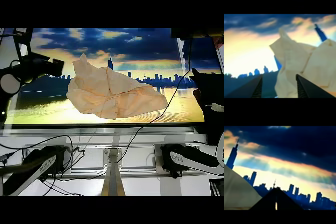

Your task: Fold the clothes and pants, and hang the long-sleeved shirts on hangers.

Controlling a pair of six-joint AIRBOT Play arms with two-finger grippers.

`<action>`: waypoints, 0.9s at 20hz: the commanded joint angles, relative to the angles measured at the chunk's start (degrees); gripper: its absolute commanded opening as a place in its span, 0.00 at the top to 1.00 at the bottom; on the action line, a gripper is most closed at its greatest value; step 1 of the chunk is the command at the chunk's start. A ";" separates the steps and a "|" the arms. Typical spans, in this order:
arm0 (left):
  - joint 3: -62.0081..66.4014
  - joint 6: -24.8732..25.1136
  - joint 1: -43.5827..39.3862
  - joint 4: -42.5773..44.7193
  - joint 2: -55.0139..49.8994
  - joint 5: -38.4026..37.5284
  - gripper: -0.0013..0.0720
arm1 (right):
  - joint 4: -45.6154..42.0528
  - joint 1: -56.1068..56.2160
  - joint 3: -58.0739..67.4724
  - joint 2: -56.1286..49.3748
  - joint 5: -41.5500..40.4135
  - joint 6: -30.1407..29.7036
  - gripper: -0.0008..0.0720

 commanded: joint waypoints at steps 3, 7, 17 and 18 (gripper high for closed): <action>-0.07 -7.04 16.13 -1.16 -12.85 -12.52 0.44 | -0.07 -2.12 -1.11 -0.96 2.95 -4.85 0.97; -0.07 7.15 26.86 -30.05 -26.16 -21.92 0.09 | 0.20 -2.10 -1.88 -0.94 2.97 -4.98 0.97; -0.04 17.31 24.46 -42.21 -45.59 -22.47 0.17 | 0.20 -2.10 -1.86 -0.94 2.91 -4.96 0.97; 0.02 17.97 23.45 -43.04 -45.68 -21.68 0.24 | 0.20 -2.10 -1.86 -0.94 2.91 -4.96 0.97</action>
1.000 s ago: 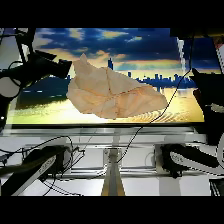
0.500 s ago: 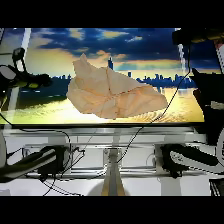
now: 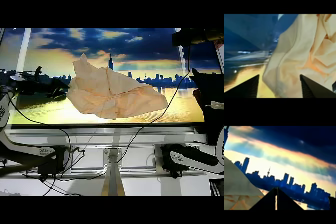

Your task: Fold the clothes and pants, and hang the long-sleeved shirts on hangers.

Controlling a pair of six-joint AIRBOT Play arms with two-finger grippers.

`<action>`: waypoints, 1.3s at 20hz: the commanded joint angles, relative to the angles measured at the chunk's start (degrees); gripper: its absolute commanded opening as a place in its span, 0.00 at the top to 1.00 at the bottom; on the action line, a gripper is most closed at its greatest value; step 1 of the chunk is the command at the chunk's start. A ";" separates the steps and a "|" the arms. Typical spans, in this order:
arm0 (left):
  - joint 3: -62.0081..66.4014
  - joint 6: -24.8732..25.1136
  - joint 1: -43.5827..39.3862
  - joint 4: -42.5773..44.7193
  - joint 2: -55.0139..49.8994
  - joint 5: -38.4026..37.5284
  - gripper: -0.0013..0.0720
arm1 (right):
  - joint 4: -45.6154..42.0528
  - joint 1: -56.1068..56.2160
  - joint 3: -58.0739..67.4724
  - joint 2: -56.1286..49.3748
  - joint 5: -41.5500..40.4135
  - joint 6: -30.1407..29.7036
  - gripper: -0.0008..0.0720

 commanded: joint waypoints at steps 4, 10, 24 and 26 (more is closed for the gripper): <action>-0.02 8.26 -4.44 -8.79 -2.95 2.78 0.57 | 0.00 -0.04 -0.02 -0.02 -0.37 -0.02 0.97; 5.25 11.06 -4.39 -10.60 -0.22 -2.19 0.96 | -2.51 -0.57 -0.02 -0.02 -2.32 -0.09 0.97; 13.40 5.81 -1.33 6.88 27.47 -6.36 0.96 | 24.06 -26.99 -34.07 -0.37 8.17 -16.61 0.97; 13.29 5.81 -1.33 7.30 27.54 -7.80 0.96 | 30.38 -26.99 -42.95 -0.37 6.08 -16.59 0.95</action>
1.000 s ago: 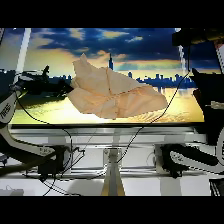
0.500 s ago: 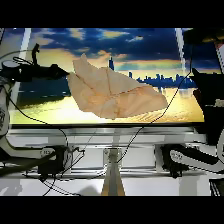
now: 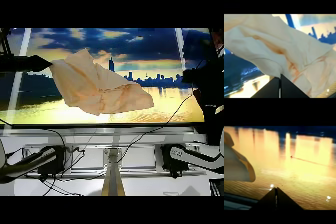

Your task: Fold the clothes and pants, and hang the long-sleeved shirts on hangers.

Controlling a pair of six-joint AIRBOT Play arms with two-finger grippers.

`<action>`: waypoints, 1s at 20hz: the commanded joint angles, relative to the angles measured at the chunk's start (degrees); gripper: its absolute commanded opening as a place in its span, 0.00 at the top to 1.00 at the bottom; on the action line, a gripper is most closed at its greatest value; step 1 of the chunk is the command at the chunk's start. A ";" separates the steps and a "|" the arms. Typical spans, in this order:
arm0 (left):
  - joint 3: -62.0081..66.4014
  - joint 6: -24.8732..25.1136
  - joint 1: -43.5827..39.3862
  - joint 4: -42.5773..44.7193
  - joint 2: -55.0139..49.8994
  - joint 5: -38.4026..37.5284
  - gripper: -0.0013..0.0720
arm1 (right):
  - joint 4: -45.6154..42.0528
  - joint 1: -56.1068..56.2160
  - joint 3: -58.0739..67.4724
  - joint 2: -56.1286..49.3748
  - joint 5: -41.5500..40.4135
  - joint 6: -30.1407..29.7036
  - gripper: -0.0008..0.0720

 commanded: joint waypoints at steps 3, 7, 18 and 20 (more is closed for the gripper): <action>-0.13 -1.55 0.17 4.20 1.51 -1.68 0.96 | 18.23 -1.51 -22.10 -0.04 -5.05 -3.76 0.46; -0.13 -1.55 0.17 4.22 1.20 -1.66 0.96 | 18.51 -1.44 -29.83 -0.04 -14.71 -4.11 0.41; -0.13 -1.55 0.17 4.20 1.09 -1.66 0.96 | 16.20 11.98 -25.86 -1.14 -36.96 -5.20 0.41; -0.13 -1.57 0.17 4.20 0.85 -1.66 0.96 | 16.06 13.09 -24.55 -2.75 -39.08 -4.94 0.41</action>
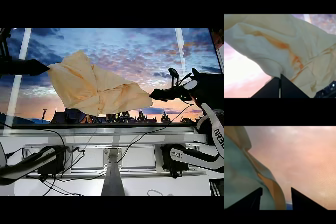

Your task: Fold the clothes and pants, and hang the long-sleeved shirts on hangers.

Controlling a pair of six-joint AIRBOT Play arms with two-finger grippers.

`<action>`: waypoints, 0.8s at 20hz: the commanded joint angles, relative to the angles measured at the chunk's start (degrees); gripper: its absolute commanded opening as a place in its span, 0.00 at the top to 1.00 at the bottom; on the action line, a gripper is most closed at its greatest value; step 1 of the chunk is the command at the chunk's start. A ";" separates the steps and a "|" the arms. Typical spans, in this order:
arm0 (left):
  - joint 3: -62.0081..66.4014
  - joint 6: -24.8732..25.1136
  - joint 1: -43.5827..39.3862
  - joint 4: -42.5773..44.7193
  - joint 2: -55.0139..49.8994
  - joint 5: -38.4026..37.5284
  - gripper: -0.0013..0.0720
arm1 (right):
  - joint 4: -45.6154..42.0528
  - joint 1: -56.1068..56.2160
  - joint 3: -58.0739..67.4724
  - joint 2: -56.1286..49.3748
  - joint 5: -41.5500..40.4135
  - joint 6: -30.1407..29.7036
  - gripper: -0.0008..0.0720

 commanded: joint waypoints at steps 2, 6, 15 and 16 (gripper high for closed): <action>-0.02 -0.02 0.07 0.02 -0.26 0.00 0.96 | -1.40 2.45 3.10 -3.98 -4.85 0.09 0.42; -0.02 -0.02 0.07 0.02 -0.26 0.02 0.96 | 0.37 2.75 5.07 -5.66 0.04 -1.05 0.46; -0.02 -0.02 0.07 0.00 -0.24 0.00 0.96 | 0.94 6.56 6.88 -5.53 4.09 -4.55 0.97; -0.02 -0.33 0.07 -0.04 -0.24 0.00 0.96 | 0.92 6.56 7.98 -5.29 4.31 -4.55 0.97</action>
